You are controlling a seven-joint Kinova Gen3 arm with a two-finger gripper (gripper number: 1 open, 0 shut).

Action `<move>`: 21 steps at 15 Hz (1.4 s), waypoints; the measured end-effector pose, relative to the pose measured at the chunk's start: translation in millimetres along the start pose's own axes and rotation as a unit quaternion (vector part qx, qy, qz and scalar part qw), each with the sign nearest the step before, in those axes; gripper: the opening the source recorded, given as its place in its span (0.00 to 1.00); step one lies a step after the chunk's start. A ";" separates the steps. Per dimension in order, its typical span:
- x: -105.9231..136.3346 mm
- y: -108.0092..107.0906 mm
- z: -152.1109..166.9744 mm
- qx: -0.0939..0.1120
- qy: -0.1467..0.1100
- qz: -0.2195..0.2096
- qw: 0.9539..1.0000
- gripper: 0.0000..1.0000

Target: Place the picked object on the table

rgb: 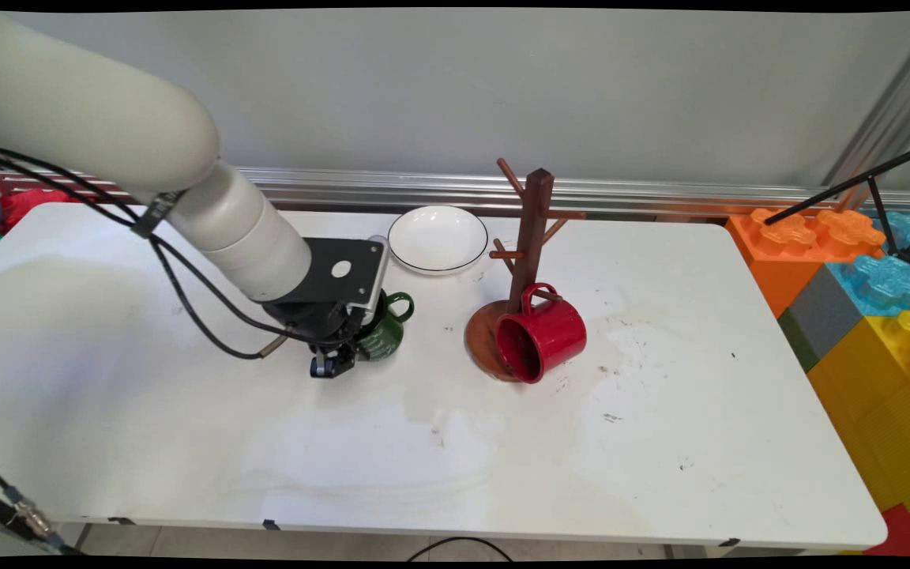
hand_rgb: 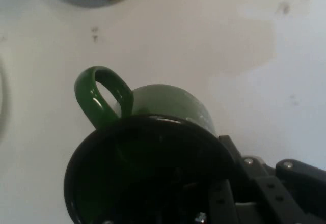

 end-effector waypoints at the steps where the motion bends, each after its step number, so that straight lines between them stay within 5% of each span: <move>1: 0.2 -3.8 3.4 0.002 -0.006 0.005 1.000 0.00; 7: -0.3 -26.2 19.8 -0.002 -0.032 0.029 0.999 0.00; 21: -8.5 -69.0 43.7 -0.050 -0.046 0.040 0.997 0.00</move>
